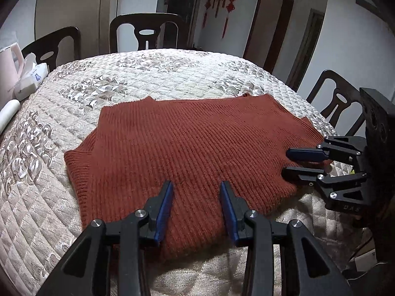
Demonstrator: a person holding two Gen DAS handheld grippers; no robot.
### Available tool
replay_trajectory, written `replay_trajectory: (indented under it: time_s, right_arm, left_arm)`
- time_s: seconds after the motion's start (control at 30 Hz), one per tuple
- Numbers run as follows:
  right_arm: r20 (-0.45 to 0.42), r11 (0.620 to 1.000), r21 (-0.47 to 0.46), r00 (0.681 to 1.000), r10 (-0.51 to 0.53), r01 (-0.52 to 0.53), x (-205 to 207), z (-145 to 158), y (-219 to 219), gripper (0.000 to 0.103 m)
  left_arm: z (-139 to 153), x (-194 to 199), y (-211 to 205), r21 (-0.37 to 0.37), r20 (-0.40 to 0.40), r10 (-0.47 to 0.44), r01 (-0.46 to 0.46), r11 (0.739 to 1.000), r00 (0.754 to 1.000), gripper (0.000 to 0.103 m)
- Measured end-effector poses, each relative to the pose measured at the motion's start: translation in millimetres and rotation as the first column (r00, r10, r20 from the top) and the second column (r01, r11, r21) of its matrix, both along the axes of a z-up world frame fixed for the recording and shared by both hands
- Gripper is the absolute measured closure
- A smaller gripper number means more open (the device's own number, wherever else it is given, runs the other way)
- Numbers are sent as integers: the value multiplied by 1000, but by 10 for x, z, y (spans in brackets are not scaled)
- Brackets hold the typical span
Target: Fold small clothes
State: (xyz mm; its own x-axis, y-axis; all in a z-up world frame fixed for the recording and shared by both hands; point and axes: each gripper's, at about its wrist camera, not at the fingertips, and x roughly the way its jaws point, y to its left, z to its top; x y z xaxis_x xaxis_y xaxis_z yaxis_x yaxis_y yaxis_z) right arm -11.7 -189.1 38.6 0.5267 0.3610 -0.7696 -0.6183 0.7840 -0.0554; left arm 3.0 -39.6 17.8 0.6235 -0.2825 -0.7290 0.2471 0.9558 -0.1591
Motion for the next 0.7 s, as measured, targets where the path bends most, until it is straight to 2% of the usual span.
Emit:
replay_trajectory:
  time_s: [0.2, 0.3, 0.43, 0.5, 0.57, 0.7]
  right_arm:
    - [0, 998, -17, 999, -54, 54, -29, 10, -184, 69]
    - [-17, 996, 10, 996, -89, 89, -35, 38, -319, 69]
    - [13, 992, -6, 992, -127, 127, -85, 88, -436, 67]
    - [-13, 986, 6, 986, -169, 169, -35, 46, -555, 67]
    - [-56, 975, 73, 977, -205, 209, 34, 74, -673, 67]
    - [-20, 949, 146, 959, -281, 281, 174, 236, -764, 67]
  left_arm:
    - [-1, -37, 9, 25, 5, 10, -10, 1000, 1000, 61]
    - [13, -51, 51, 13, 3, 30, -30, 999, 1000, 61]
    - [23, -91, 96, 11, 10, 40, -40, 999, 999, 61]
    - [-6, -75, 173, -20, -4, 54, -54, 998, 999, 61]
    - [22, -59, 218, -42, -8, 67, -68, 997, 998, 61]
    - [115, 38, 270, -15, 19, 116, -116, 993, 993, 61]
